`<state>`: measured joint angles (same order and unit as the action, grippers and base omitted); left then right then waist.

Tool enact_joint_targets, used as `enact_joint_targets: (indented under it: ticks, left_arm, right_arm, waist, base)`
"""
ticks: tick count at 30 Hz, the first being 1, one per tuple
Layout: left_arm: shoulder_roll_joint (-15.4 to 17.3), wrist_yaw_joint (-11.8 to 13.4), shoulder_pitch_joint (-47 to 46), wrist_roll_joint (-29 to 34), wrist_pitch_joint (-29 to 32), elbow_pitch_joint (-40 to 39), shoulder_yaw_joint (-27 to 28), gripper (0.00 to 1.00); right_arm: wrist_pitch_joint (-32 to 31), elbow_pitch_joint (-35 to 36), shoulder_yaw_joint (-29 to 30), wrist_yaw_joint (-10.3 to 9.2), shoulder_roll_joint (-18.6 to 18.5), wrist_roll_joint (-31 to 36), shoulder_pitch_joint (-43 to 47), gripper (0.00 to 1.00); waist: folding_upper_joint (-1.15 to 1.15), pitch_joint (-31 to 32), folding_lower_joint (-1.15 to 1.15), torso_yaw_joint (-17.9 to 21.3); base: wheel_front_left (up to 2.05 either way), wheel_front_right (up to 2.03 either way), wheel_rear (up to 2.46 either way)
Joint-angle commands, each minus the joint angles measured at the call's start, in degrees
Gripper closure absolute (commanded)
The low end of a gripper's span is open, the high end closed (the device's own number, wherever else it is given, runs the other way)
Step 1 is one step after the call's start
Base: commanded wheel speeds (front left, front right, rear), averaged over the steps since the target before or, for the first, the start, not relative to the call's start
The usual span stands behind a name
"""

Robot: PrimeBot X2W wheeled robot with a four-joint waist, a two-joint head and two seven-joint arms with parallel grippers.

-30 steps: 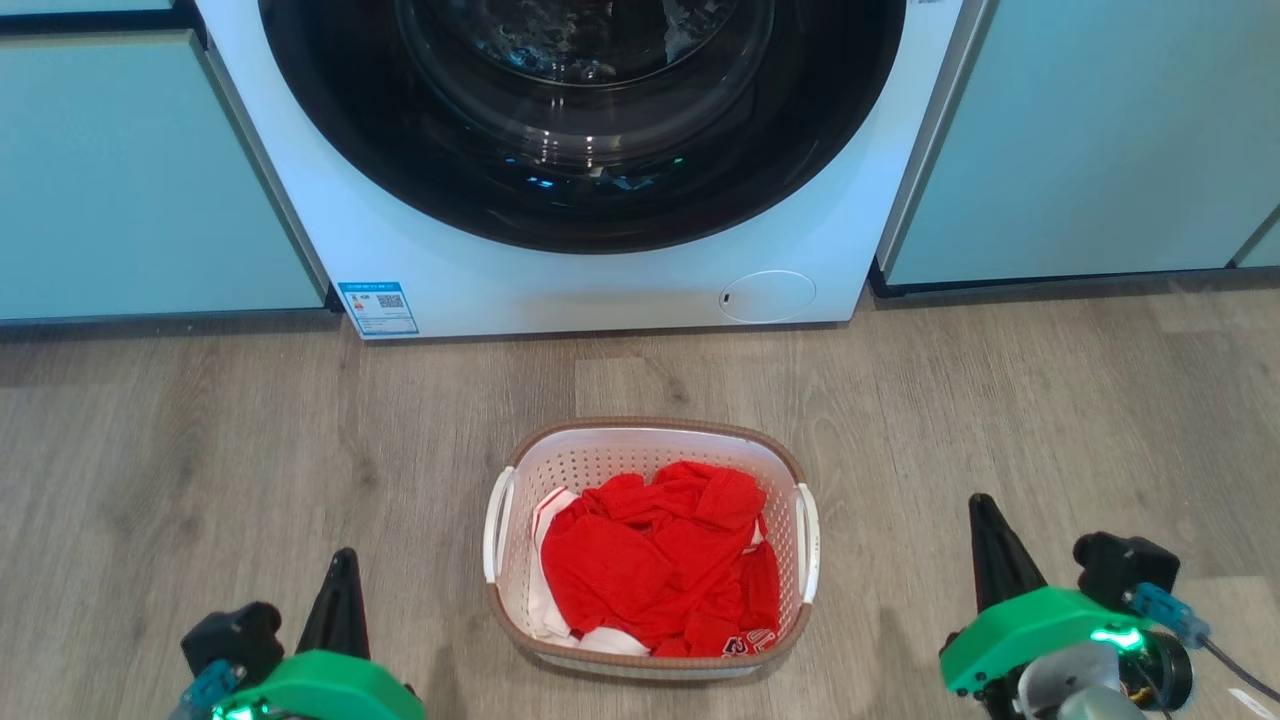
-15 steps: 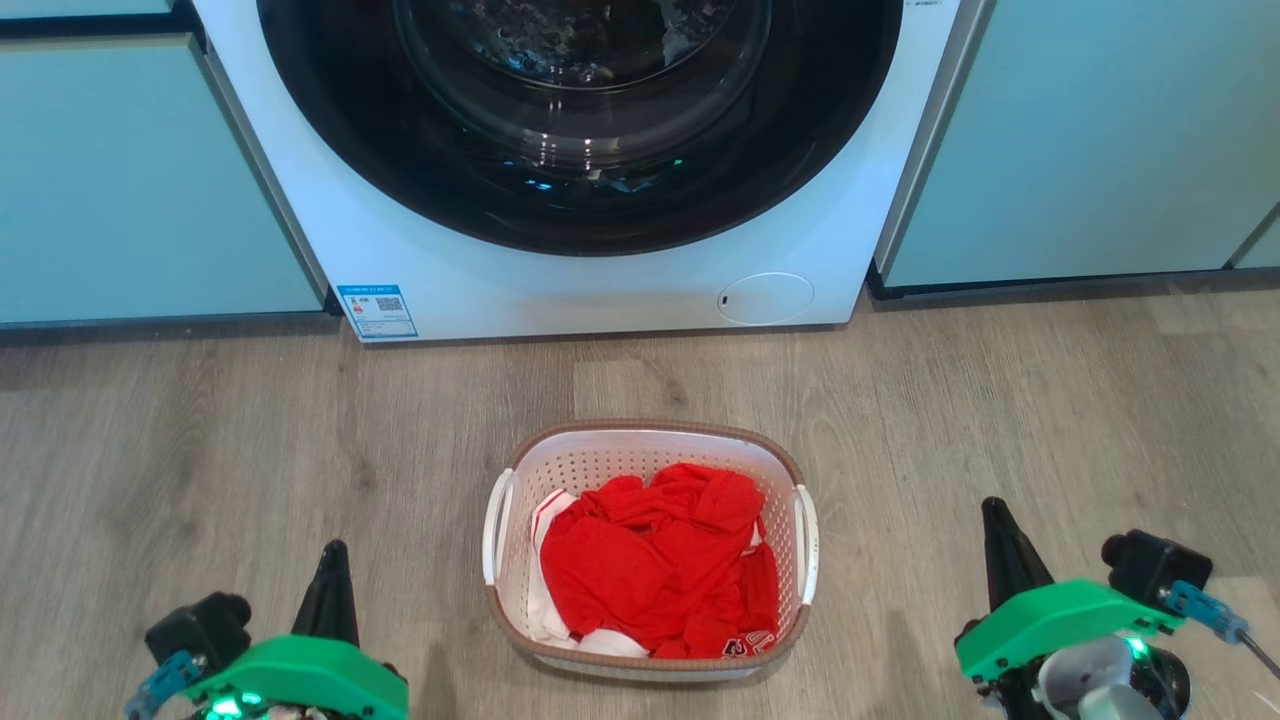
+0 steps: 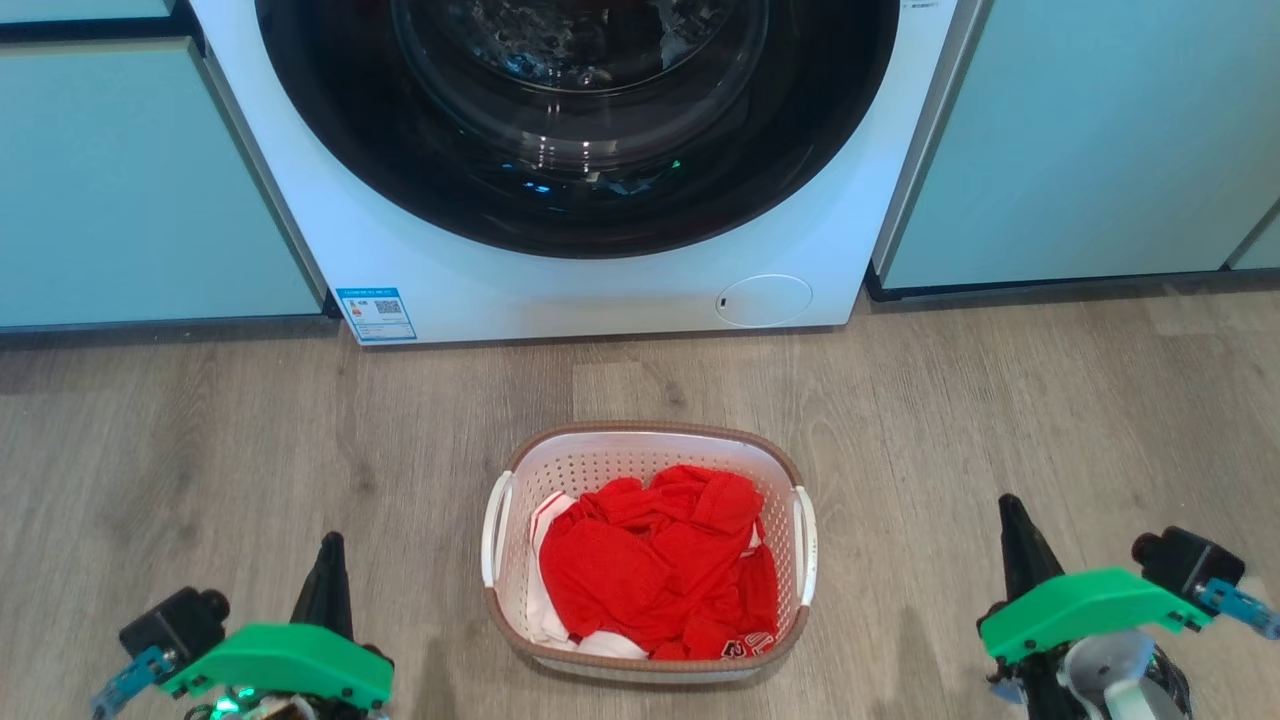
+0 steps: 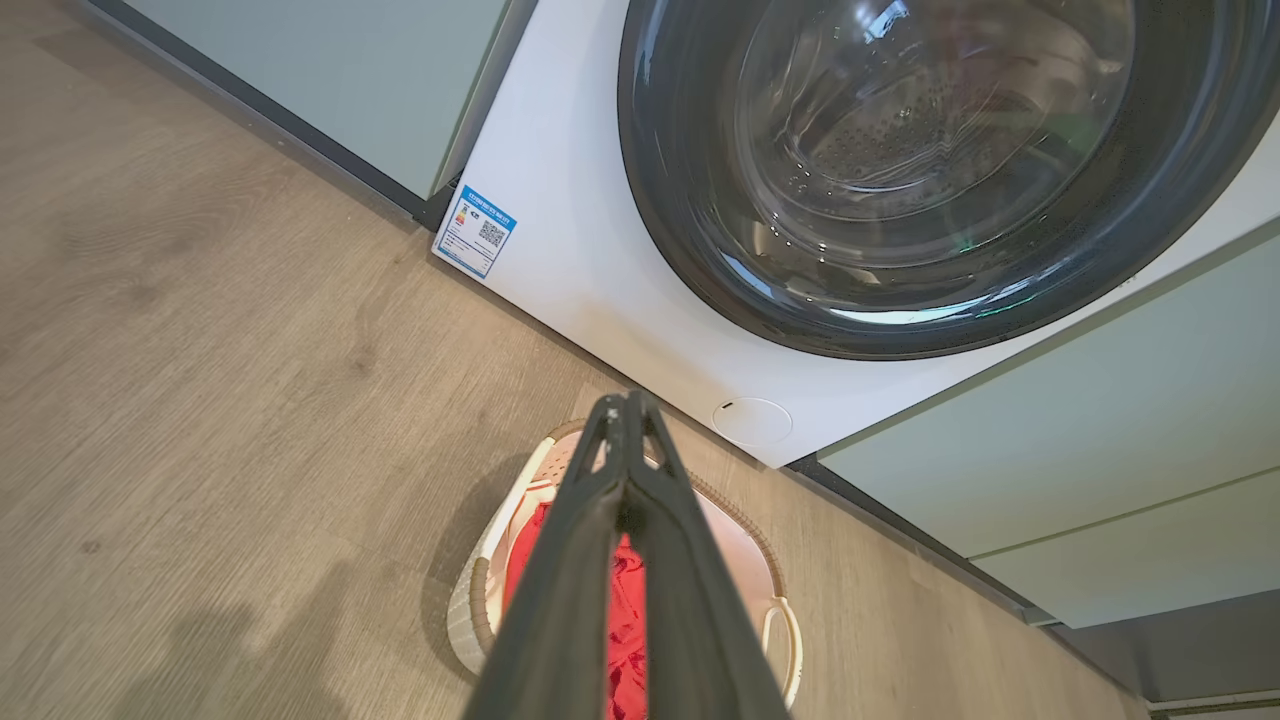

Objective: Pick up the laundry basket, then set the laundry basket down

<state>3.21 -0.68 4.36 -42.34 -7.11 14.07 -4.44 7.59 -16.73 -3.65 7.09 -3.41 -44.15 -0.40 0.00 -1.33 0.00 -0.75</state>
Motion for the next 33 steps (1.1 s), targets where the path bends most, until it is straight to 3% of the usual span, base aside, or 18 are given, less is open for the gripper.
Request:
enact_joint_targets:
  ticks: [1, 33]
  left_arm:
    - [0.69, -0.49, -3.07, -1.36, 0.16, -1.47, 1.59, 1.0]
    - [0.77, -3.18, -6.19, -22.59, 5.31, -0.89, 4.86, 1.0]
  right_arm:
    - [-0.22, 2.09, 0.08, 0.16, -0.73, -1.41, -2.92, 1.0]
    - [-5.29, 2.41, 3.34, 0.26, -0.93, -22.11, -4.05, 1.0]
  waist:
    - [0.0, 0.01, 0.0, 0.01]
    - [0.0, 0.5, 0.0, 0.32]
  base:
    - [0.0, 0.0, 0.0]
    - [0.0, 0.0, 0.0]
